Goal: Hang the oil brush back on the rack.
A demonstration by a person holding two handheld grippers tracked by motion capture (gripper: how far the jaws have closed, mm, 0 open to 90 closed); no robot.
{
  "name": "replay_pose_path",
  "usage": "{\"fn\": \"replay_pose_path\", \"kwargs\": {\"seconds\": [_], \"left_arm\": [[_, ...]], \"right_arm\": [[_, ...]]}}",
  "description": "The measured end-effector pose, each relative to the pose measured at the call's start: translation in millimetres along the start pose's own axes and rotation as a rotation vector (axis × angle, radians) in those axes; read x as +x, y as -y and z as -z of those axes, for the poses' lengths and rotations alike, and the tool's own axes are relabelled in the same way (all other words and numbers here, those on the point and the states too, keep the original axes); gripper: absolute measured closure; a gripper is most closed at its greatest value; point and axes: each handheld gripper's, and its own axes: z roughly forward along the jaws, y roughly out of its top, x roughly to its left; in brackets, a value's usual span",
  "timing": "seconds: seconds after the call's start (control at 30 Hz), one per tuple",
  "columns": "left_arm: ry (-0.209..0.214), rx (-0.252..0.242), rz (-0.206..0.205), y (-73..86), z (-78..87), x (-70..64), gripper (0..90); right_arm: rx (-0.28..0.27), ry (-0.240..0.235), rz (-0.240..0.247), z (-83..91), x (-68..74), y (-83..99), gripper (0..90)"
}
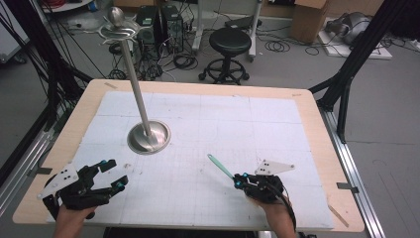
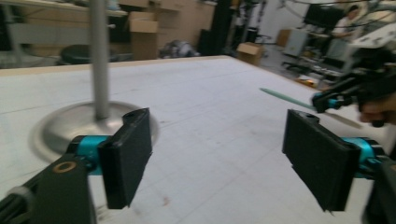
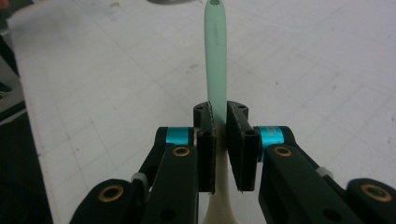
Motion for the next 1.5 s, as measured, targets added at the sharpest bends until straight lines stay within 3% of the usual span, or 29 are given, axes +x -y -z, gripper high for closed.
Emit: {"fn": "replay_pose_path", "kwargs": {"seconds": [0.1, 0.13, 0.17, 0.2, 0.3, 0.57, 0.67, 1.03, 1.17, 1.37, 1.5], "left_arm": [[0.057, 0.010, -0.013, -3.5, -6.8, -7.9, 25.1], [0.057, 0.010, -0.013, -3.5, -6.8, -7.9, 25.1], [0.097, 0.017, -0.016, -5.2, -11.3, -12.7, 24.9], [0.097, 0.017, -0.016, -5.2, -11.3, -12.7, 24.7], [0.162, 0.031, -0.014, -8.0, -20.5, -20.8, 24.4], [0.241, 0.012, -0.001, -16.5, -36.2, -28.4, 24.8], [0.297, 0.007, 0.006, -21.5, -51.1, -34.6, 24.6], [0.372, 0.021, 0.007, -38.0, -85.9, -46.9, 26.5], [0.412, 0.015, 0.007, -42.5, -95.2, -51.5, 32.3], [0.467, 0.006, 0.033, -44.9, -103.3, -53.7, 37.0], [0.497, 0.010, 0.027, -46.8, -105.9, -56.6, 41.9]], "right_arm": [[-0.018, -0.020, 0.008, 1.1, 3.4, -2.4, 83.0], [-0.018, -0.020, 0.008, 1.1, 3.4, -2.4, 83.0], [-0.033, -0.029, 0.025, 1.3, 6.1, -4.4, 82.9], [-0.033, -0.029, 0.025, 1.3, 6.1, -4.4, 82.9], [-0.062, -0.051, 0.042, 3.3, 10.8, -8.5, 83.0], [-0.139, -0.113, 0.081, 8.3, 23.1, -20.0, 82.9], [-0.170, -0.152, 0.100, 8.6, 29.2, -24.9, 82.8], [-0.230, -0.253, 0.142, 6.0, 43.6, -34.7, 82.8], [-0.244, -0.288, 0.161, 4.9, 47.7, -36.6, 82.8], [-0.285, -0.360, 0.173, 4.3, 54.9, -42.0, 82.8], [-0.279, -0.390, 0.185, 1.3, 58.8, -43.1, 82.8]]}}
